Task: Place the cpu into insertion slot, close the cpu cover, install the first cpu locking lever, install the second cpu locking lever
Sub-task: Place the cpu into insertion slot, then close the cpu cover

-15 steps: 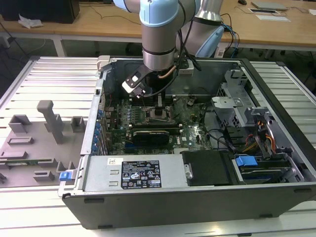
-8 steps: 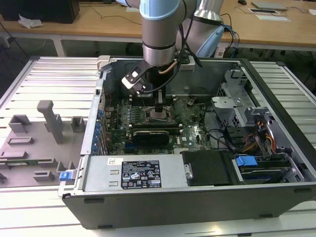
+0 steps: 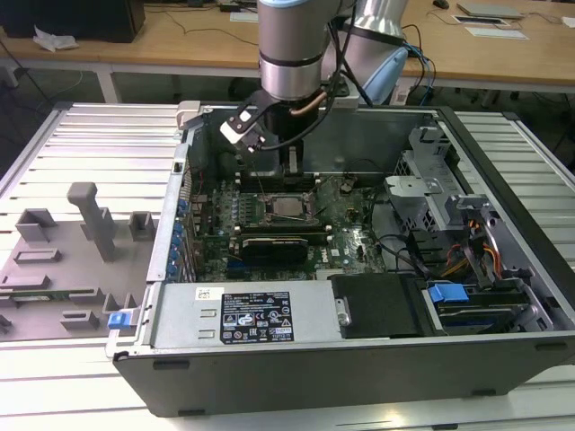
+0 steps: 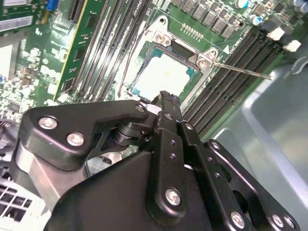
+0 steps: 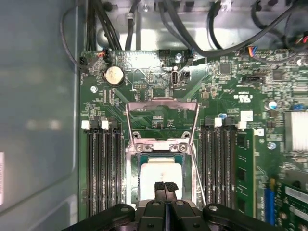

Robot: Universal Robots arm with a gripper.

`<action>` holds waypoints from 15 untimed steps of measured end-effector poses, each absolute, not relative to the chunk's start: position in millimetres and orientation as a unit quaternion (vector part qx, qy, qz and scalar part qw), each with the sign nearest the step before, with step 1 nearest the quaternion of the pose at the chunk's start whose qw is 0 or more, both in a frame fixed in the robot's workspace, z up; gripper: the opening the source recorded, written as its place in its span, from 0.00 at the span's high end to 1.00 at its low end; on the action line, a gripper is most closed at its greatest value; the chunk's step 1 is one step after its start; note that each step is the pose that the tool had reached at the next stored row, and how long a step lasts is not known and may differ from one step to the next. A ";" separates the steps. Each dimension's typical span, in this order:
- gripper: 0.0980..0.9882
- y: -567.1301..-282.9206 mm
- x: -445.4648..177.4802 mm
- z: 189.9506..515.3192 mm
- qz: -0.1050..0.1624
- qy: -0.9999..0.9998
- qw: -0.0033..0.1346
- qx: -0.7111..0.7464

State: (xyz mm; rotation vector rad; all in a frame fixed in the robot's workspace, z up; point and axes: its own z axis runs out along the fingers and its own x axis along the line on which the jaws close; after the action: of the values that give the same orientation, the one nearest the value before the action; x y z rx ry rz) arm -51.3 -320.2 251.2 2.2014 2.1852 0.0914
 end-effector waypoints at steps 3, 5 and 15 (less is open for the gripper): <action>0.99 -320.1 -51.3 261.3 0.029 0.704 0.020 0.709; 0.99 -320.1 -51.3 265.8 0.028 0.704 0.021 0.709; 0.99 -320.1 -51.3 267.2 0.027 0.704 0.022 0.709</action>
State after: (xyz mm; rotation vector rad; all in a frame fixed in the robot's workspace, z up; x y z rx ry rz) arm -51.3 -320.1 267.2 2.1980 2.1822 0.0846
